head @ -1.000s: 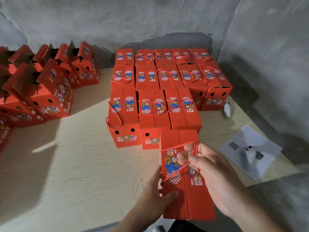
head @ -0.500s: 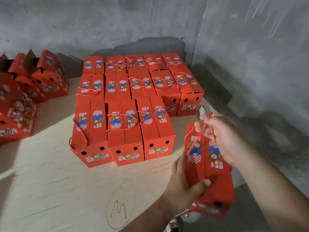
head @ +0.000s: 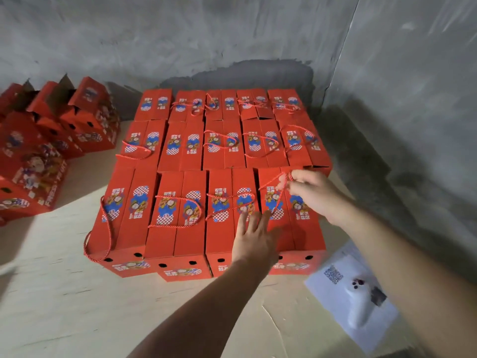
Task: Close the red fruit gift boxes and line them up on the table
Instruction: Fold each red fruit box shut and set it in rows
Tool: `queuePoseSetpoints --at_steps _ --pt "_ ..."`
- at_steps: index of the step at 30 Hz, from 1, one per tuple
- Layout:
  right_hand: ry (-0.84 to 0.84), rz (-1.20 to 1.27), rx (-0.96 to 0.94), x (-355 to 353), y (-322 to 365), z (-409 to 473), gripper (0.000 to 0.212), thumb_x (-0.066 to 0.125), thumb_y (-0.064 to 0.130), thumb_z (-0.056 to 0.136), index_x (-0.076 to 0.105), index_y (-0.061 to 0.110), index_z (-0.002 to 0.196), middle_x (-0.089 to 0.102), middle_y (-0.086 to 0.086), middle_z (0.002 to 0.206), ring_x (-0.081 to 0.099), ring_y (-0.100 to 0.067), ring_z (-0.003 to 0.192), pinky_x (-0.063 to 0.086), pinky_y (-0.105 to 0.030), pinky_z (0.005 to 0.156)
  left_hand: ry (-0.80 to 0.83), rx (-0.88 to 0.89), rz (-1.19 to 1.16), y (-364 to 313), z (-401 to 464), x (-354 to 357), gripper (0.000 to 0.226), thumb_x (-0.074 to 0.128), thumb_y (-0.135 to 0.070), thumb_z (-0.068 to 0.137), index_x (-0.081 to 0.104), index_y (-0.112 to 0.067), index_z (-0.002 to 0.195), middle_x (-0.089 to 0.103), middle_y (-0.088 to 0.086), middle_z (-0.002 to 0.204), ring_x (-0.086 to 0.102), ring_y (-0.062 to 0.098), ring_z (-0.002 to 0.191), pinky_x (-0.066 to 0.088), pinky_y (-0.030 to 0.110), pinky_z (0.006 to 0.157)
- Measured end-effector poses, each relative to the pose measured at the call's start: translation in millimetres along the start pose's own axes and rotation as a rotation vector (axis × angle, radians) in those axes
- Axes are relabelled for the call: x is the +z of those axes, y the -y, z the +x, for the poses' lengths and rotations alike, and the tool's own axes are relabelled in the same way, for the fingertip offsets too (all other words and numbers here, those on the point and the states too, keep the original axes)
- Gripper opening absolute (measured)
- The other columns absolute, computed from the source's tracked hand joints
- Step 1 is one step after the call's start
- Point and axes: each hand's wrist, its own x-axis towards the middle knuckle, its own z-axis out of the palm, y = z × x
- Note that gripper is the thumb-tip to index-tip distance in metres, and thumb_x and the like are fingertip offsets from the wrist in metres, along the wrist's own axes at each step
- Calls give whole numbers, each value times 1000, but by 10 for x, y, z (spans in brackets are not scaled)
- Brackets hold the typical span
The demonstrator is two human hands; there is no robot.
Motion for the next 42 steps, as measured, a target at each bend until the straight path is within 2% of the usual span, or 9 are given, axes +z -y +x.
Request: queuePoseSetpoints --at_steps 3,7,16,19,24,27,33,37,42 --pt "-182 -195 -2 -130 -518 98 27 59 23 97 67 34 120 65 -2 119 66 -3 90 54 -23 77 52 48 36 18 182 -14 64 55 -68 92 44 -36 147 26 1 164 9 31 154 -13 58 121" --pt "-252 -280 220 225 -1107 25 72 60 34 100 22 20 161 21 -20 160 36 -35 144 37 -44 112 -7 82 6 100 228 66 63 59 -67 90 47 -35 143 29 -5 165 12 30 155 -13 55 122" --pt "-273 -452 66 624 -1167 -39 84 60 55 94 18 28 161 40 -8 149 63 -40 113 52 -46 83 -190 185 -275 315 -132 409 51 75 -53 82 64 -28 125 58 -8 144 47 20 134 43 48 113" --pt "-276 -507 103 676 -1140 26 83 56 53 95 14 25 161 30 -11 156 63 -43 110 52 -46 80 -233 211 -199 369 -47 388 50 81 -51 77 63 -33 120 60 -11 139 51 20 128 41 50 116" --pt "-241 -469 138 681 -1074 61 82 57 50 95 16 23 160 15 -11 165 47 -44 133 47 -51 100 -216 176 -185 420 -80 387 47 77 -52 83 62 -34 125 56 -13 145 47 20 134 35 52 120" --pt "-308 -651 105 697 -950 -42 81 60 50 93 24 20 159 13 -15 165 20 -42 149 25 -56 119 -269 146 -377 391 -151 388 38 66 -49 93 64 -30 126 54 -13 146 43 18 137 33 42 119" --pt "-108 -324 -301 1420 -274 -185 43 58 8 98 57 14 141 57 -5 143 53 -26 133 43 -43 110 -432 -99 -666 721 -603 222 22 58 -24 93 69 -26 113 64 -21 122 54 7 113 39 29 95" --pt "77 -276 -372 2199 220 -137 41 51 11 101 57 21 141 61 3 138 57 -14 126 45 -30 106 -509 -316 -576 1371 -1157 187 23 61 -24 94 70 -23 115 68 -15 121 60 13 104 44 34 88" --pt "256 -363 -484 3416 812 -12 43 57 18 98 57 19 141 58 2 141 50 -16 132 37 -27 113 -366 -672 -458 2300 -1851 234 47 59 -29 94 58 -24 140 51 -5 151 43 25 140 31 42 115"
